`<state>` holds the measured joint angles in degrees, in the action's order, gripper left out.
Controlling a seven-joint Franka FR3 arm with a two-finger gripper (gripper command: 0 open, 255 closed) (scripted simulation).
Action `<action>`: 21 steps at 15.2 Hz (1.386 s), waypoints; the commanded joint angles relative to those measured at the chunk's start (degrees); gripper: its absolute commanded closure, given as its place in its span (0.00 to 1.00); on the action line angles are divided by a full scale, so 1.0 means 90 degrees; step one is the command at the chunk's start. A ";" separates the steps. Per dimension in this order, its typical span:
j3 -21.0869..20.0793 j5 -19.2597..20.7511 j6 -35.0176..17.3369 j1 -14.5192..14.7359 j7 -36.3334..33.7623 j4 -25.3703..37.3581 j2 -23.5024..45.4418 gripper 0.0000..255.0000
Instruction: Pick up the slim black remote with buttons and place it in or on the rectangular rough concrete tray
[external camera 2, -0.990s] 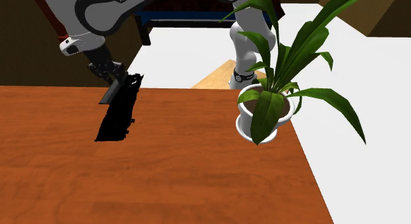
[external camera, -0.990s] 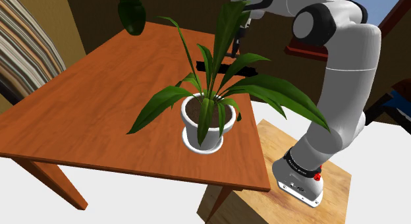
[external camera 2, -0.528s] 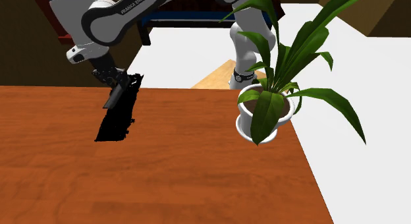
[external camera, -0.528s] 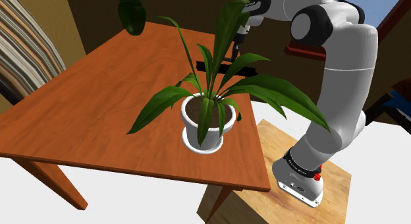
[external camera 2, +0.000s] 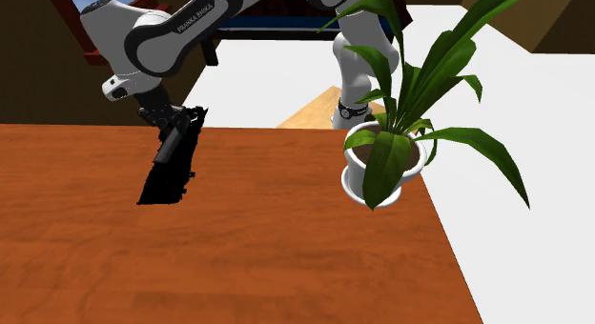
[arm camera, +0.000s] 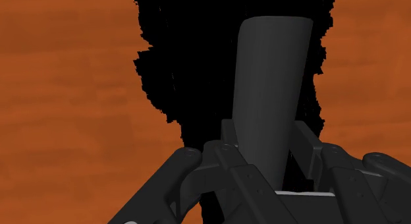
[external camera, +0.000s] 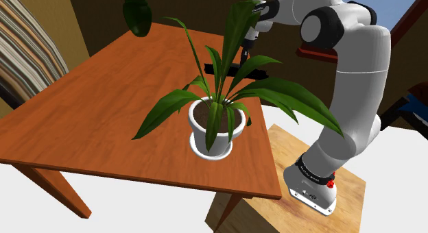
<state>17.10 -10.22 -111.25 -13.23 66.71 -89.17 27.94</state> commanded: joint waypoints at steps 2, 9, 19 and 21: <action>0.0000 -0.0001 -0.0004 0.0000 0.0001 -0.0002 0.0000 1.00; 0.0000 0.0000 -0.0005 0.0000 0.0000 -0.0002 0.0000 0.00; 0.0039 0.0067 0.0741 -0.0038 -0.0055 0.0623 -0.0130 0.00; 0.0039 0.0067 0.0741 -0.0038 -0.0055 0.0623 -0.0130 0.00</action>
